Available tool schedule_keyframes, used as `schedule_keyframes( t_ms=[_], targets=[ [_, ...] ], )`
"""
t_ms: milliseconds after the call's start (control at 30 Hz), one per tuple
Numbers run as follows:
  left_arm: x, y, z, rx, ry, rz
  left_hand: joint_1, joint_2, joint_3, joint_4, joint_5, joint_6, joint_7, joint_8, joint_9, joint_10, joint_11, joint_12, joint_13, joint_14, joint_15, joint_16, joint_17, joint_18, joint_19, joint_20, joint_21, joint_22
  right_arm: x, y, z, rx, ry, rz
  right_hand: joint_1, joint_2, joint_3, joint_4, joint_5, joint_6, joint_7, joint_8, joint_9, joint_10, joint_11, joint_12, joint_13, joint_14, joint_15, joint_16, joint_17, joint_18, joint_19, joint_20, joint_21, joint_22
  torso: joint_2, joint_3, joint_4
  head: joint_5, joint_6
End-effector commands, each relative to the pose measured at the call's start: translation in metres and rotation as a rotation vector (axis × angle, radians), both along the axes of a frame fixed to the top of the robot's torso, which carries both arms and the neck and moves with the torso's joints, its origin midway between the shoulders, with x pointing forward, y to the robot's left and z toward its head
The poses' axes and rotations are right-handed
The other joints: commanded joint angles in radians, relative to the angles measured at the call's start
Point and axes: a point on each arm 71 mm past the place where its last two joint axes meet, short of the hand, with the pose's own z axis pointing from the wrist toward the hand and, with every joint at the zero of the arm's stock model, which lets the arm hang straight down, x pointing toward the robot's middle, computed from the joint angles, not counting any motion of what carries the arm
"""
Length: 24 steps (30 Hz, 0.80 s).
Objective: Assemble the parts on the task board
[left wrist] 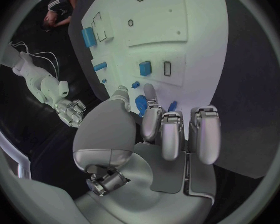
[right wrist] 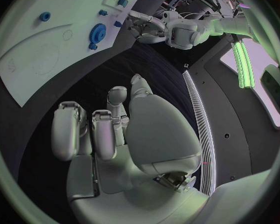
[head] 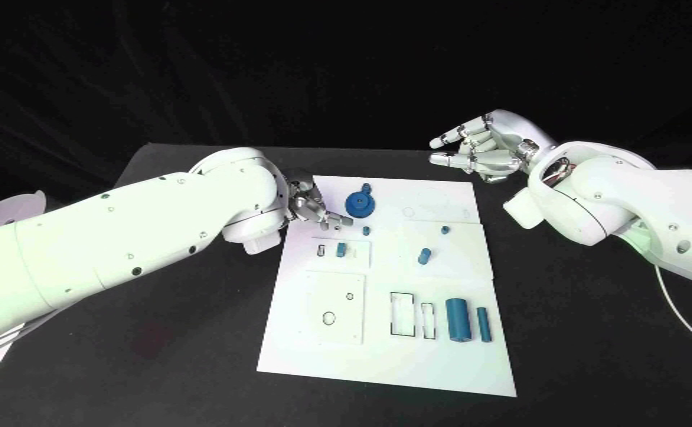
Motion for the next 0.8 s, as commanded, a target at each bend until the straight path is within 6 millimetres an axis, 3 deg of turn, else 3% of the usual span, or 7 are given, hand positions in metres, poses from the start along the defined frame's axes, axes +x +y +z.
schedule_keyframes(
  t_ms=[33,133,233,333,800],
  targets=[
    [0.005,0.009,0.01,0.034,0.082,0.0,0.056,0.0,0.021,-0.002,-0.002,-0.051,0.023,-0.044,-0.03,-0.027,0.017,-0.033,-0.033,0.104,0.018,0.003,0.263,-0.002,0.066,0.015,-0.018,0.174,0.0,0.001,-0.001,-0.001,0.001,0.015,-0.012,0.001,-0.004,0.001,-0.007,0.003,-0.001,0.004,0.001,-0.009,-0.001,-0.003,0.0,0.074,0.0,-0.007,0.149,0.007,-0.006,0.0,-0.004,-0.002,0.0,0.0009,-0.0004,0.0,0.005],
    [0.018,0.019,0.025,0.046,0.078,0.009,0.08,0.0,0.041,0.001,-0.004,-0.066,0.042,-0.082,-0.07,-0.05,0.036,-0.063,-0.064,0.104,0.035,0.003,0.263,0.003,0.058,0.032,-0.031,0.157,0.001,0.001,-0.002,-0.002,0.004,0.014,-0.012,0.001,-0.004,0.001,-0.007,0.003,-0.001,0.004,0.001,-0.009,-0.001,-0.003,0.0,0.074,0.0,-0.007,0.149,0.007,-0.006,0.0,-0.004,-0.002,0.0,0.0005,-0.0002,-0.001,0.008],
    [0.03,0.026,0.032,0.065,0.057,0.026,0.065,0.002,0.026,0.001,-0.008,-0.061,0.046,-0.092,-0.087,-0.052,0.039,-0.063,-0.066,0.104,0.039,0.003,0.263,0.003,0.058,0.037,-0.031,0.158,0.001,0.001,-0.003,-0.003,0.006,0.013,-0.012,0.001,-0.004,0.001,-0.007,0.003,-0.001,0.004,0.001,-0.009,-0.001,-0.003,0.0,0.074,0.0,-0.007,0.149,0.007,-0.006,0.0,-0.004,-0.002,0.0,0.001,0.0004,0.0,0.011],
    [0.041,0.029,0.035,0.097,0.034,0.035,0.048,0.002,0.001,0.001,-0.011,-0.053,0.046,-0.098,-0.101,-0.05,0.04,-0.061,-0.066,0.104,0.041,0.003,0.263,0.002,0.06,0.04,-0.029,0.162,0.002,0.001,-0.004,-0.003,0.007,0.014,-0.012,0.001,-0.004,0.001,-0.007,0.003,-0.001,0.004,0.001,-0.009,-0.001,-0.003,0.0,0.074,0.0,-0.007,0.149,0.007,-0.006,0.0,-0.004,-0.002,0.001,-0.0013,0.0006,-0.001,0.012],
    [0.066,0.028,0.012,0.176,0.069,0.051,0.051,0.033,-0.016,0.0,-0.01,-0.02,0.038,-0.092,-0.119,-0.036,0.034,-0.04,-0.049,0.104,0.038,0.003,0.263,-0.003,0.069,0.04,-0.015,0.182,0.002,0.004,-0.006,-0.002,0.011,0.023,-0.012,0.004,-0.005,0.001,-0.008,0.003,-0.001,0.004,0.001,-0.008,-0.001,0.0,0.001,0.074,0.0,-0.006,0.149,0.006,-0.006,0.0,-0.003,-0.001,0.001,-0.0006,-0.0007,0.005,0.007]
  ],
)
